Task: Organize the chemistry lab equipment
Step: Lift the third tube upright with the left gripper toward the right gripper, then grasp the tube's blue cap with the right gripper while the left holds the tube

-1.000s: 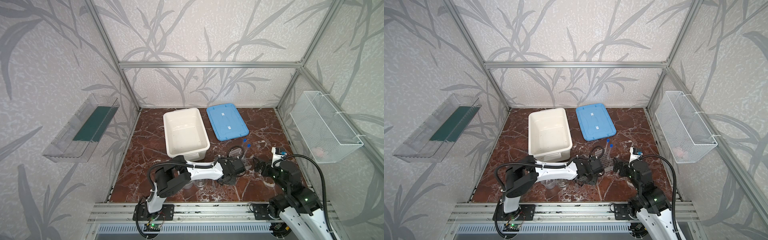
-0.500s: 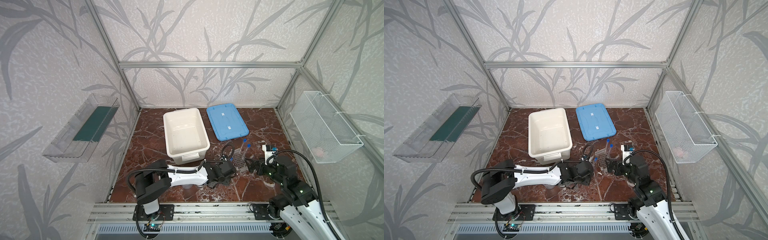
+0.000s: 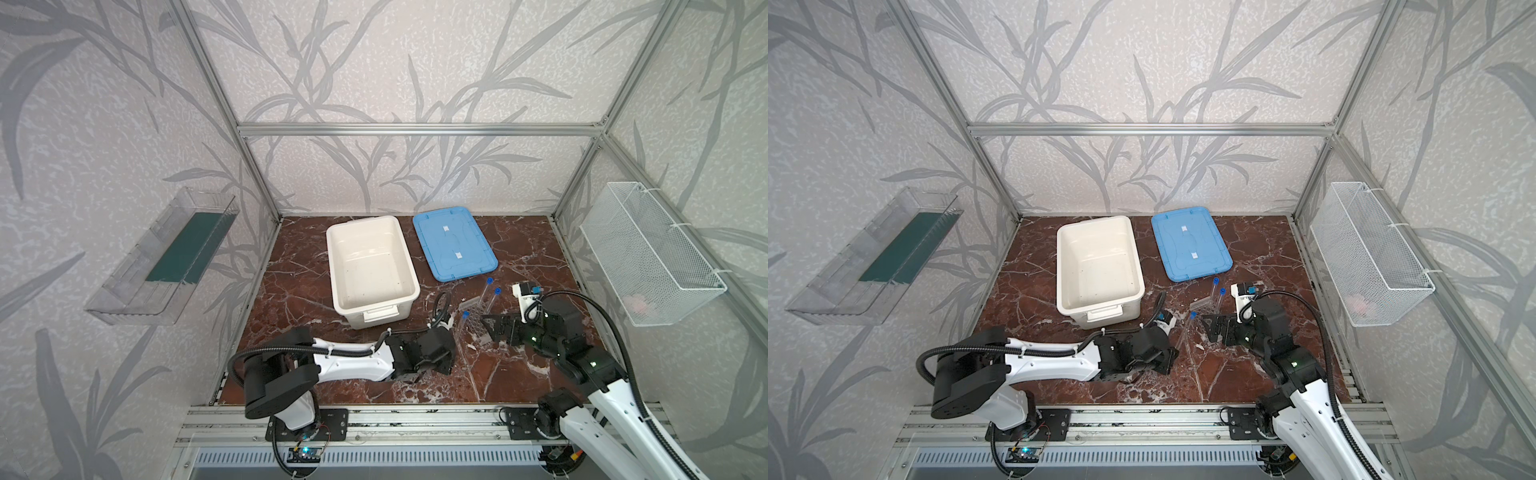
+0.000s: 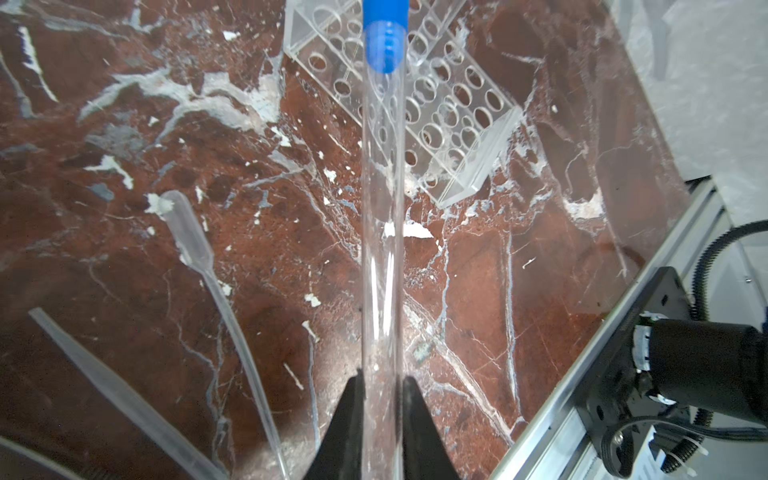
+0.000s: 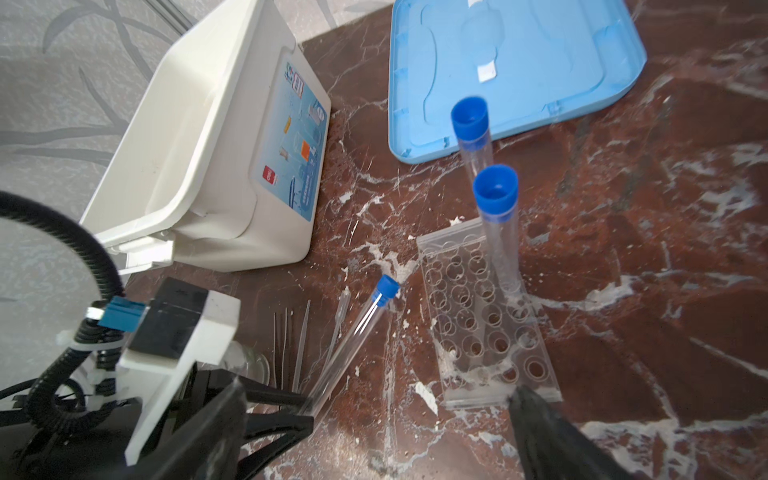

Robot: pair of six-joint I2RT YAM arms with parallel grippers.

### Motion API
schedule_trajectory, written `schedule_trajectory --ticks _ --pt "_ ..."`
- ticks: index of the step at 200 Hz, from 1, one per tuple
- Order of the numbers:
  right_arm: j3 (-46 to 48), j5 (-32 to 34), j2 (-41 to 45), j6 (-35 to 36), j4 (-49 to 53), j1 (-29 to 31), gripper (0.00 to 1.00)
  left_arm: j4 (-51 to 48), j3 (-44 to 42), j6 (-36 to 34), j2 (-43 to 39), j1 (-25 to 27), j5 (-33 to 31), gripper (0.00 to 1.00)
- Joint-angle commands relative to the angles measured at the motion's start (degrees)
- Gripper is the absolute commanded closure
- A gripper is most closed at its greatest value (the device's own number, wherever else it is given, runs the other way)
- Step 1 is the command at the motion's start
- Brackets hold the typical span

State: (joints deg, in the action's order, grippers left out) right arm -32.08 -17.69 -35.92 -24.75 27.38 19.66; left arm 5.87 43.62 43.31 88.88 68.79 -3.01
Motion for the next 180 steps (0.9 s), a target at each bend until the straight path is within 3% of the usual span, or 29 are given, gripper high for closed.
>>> schedule_trajectory --ticks 1,33,107,180 --pt "-3.4 -5.7 -1.9 -3.3 -0.9 -0.1 0.03 13.5 -3.5 -3.3 -2.8 0.1 1.4 0.83" --pt "-4.3 -9.8 -6.8 -7.9 -2.6 0.0 0.12 21.8 -7.4 -5.6 -4.3 0.9 3.1 0.83" --pt "-7.2 -10.4 -13.9 -8.2 -4.9 0.4 0.24 27.9 -11.8 -7.5 -7.3 1.8 3.5 0.86" --pt "-7.2 -11.2 -16.4 -8.8 -7.6 1.9 0.57 29.0 -12.2 -7.4 -7.2 2.1 3.9 0.86"
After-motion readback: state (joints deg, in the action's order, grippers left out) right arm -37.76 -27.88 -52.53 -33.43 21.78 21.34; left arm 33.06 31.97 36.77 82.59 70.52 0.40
